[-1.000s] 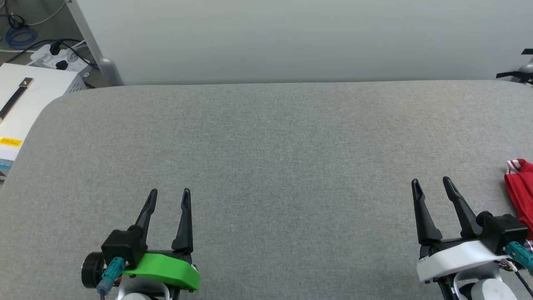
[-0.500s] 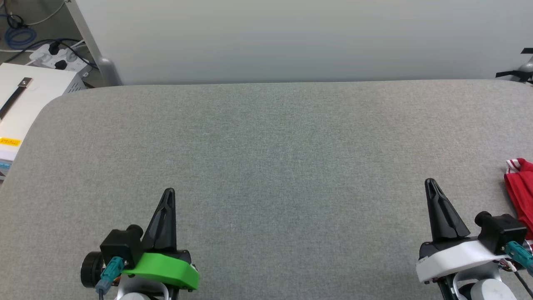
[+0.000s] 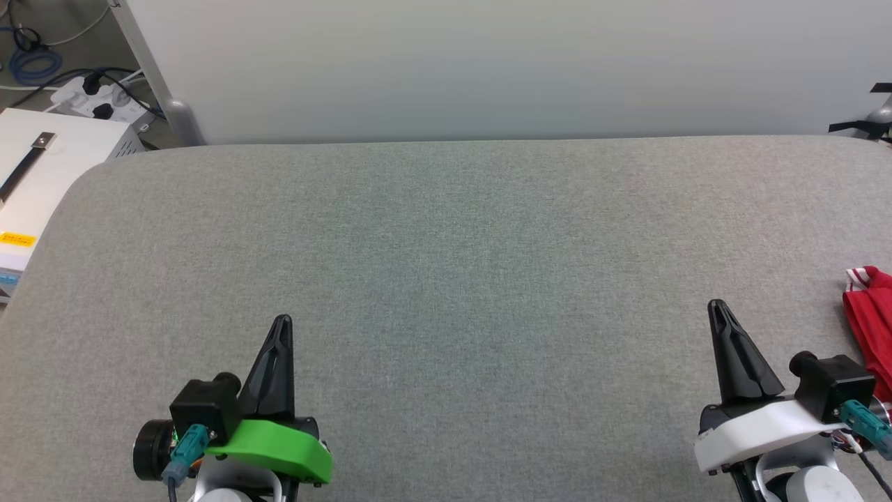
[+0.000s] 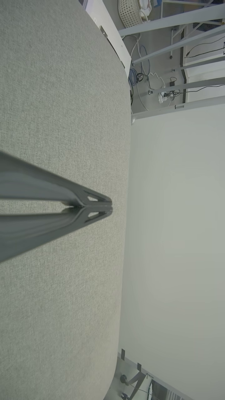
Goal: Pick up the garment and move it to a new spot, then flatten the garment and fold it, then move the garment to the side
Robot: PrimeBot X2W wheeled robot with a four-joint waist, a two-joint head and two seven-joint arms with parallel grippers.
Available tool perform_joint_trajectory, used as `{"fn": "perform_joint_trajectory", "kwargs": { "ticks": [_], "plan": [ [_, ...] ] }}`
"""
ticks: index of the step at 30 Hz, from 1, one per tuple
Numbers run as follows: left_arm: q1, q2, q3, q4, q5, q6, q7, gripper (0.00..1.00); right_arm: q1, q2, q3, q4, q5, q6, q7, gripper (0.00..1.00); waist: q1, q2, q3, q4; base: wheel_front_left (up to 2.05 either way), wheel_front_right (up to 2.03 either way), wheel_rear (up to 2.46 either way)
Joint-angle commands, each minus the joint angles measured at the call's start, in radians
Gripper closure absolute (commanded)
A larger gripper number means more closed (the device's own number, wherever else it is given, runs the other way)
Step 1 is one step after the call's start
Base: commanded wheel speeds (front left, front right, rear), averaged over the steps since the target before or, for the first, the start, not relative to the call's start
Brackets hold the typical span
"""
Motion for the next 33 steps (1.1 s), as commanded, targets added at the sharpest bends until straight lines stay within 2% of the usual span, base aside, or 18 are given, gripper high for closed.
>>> {"fn": "perform_joint_trajectory", "kwargs": {
  "ticks": [1, 33],
  "plan": [
    [0.0, -0.001, 0.002, -0.005, 0.012, 0.007, 0.005, 1.0, 0.003, 0.003, -0.003, -0.006, -0.015, 0.0, 0.006, 1.0, 0.0, 0.0, -0.001, 0.0, 0.0, 0.0, 0.0],
    [0.001, -0.002, 0.011, -0.031, 0.058, 0.032, 0.07, 1.0, 0.008, 0.022, -0.019, -0.029, -0.084, 0.0, 0.07, 1.0, 0.0, 0.0, -0.012, 0.0, 0.0, 0.0, 0.0]
  ]
}}
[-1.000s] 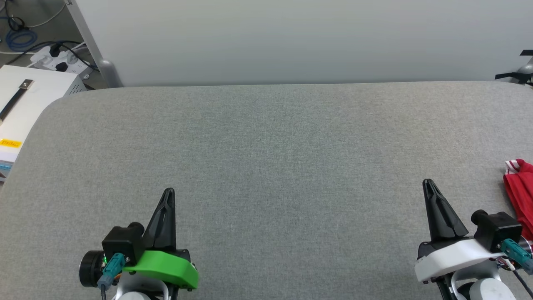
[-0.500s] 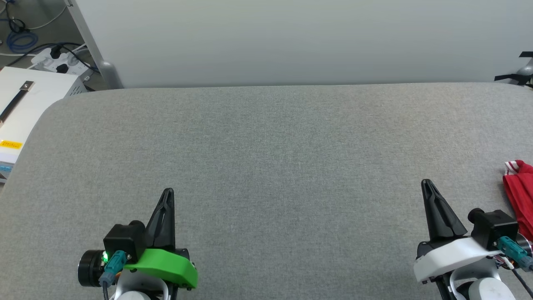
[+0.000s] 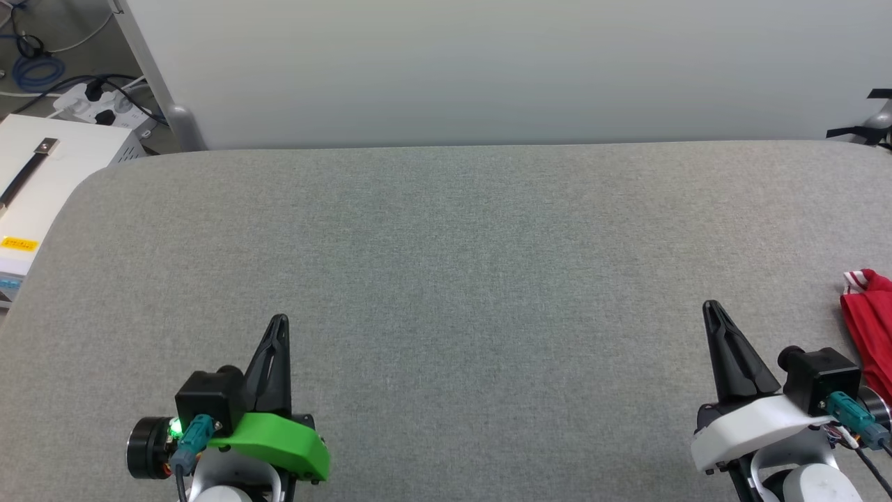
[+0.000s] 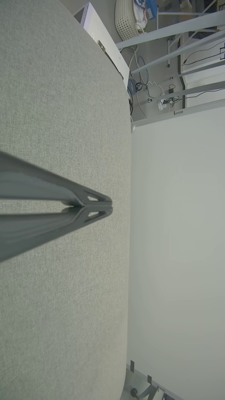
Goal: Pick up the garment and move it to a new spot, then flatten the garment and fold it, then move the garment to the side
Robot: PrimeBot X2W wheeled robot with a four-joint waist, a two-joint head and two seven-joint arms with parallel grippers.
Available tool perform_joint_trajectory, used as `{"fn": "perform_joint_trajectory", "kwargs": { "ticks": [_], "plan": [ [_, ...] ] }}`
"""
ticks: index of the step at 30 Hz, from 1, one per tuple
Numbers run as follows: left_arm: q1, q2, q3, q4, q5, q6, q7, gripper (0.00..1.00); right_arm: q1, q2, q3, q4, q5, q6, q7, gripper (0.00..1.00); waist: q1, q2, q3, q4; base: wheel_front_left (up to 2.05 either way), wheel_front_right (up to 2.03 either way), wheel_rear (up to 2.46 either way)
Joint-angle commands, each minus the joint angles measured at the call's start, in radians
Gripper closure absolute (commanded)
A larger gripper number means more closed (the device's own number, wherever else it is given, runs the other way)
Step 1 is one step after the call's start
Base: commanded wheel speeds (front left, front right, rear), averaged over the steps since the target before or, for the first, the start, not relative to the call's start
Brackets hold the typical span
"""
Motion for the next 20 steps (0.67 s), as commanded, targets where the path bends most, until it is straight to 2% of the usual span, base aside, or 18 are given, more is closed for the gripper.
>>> {"fn": "perform_joint_trajectory", "kwargs": {
  "ticks": [1, 20],
  "plan": [
    [0.001, -0.002, 0.004, -0.005, 0.012, 0.006, 0.006, 1.0, 0.008, 0.004, -0.004, -0.008, -0.013, 0.0, 0.006, 1.0, 0.0, 0.0, -0.001, 0.0, 0.0, 0.0, 0.0],
    [0.001, -0.003, 0.009, -0.021, 0.039, 0.021, 0.044, 1.0, 0.012, 0.015, -0.013, -0.022, -0.054, 0.0, 0.043, 1.0, 0.0, 0.0, -0.007, 0.0, 0.0, 0.0, 0.0]
  ]
}}
